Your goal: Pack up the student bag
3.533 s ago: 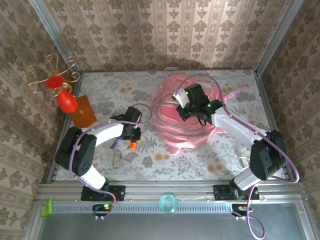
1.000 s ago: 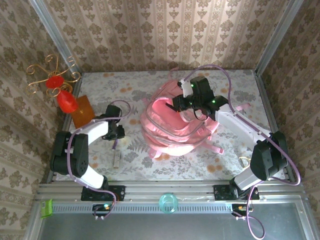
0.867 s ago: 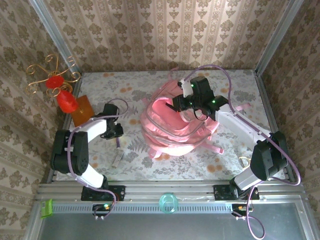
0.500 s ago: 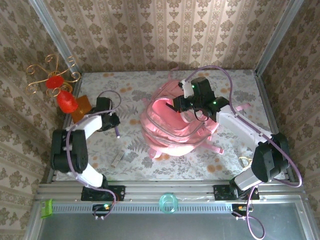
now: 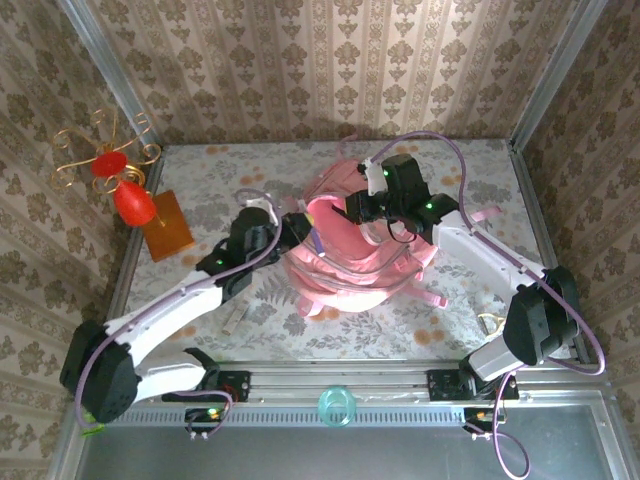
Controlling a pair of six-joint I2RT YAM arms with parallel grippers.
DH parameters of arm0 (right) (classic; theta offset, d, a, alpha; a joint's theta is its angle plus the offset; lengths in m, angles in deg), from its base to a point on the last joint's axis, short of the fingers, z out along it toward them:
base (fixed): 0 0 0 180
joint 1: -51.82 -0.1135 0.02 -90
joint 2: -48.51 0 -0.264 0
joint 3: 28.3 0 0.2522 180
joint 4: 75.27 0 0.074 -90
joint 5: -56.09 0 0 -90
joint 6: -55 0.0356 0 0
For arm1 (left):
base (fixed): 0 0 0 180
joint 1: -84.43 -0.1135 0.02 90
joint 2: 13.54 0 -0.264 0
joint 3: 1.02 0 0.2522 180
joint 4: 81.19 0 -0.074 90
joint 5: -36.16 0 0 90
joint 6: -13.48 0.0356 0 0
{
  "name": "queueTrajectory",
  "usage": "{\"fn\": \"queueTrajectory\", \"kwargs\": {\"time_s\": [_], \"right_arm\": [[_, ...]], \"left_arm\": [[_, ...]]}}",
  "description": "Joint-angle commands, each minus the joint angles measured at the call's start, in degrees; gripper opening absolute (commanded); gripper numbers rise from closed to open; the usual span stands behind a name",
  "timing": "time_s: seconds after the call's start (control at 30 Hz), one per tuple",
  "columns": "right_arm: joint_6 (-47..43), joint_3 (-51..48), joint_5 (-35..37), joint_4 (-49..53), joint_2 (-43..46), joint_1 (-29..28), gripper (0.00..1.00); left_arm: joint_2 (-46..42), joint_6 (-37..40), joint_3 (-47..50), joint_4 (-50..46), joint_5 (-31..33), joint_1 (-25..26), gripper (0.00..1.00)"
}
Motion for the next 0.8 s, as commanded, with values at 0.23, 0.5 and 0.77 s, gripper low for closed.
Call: {"fn": "queueTrajectory", "kwargs": {"time_s": [0.23,0.5,0.77], "right_arm": [[2.2,3.9,-0.6,-5.4,2.4,-0.4,0.00],[0.5,5.2,0.2,-4.0,2.4,-0.4,0.00],[-3.1,4.4,2.4,-2.1,2.0,-0.4,0.00]], "left_arm": [[15.3,-9.4,-8.5,13.5,6.3,2.4,0.14],[15.2,-6.3,-7.2,11.4,7.0,3.5,0.49],[-3.3,15.7,-4.7,-21.6,10.4,2.1,0.60]]}}
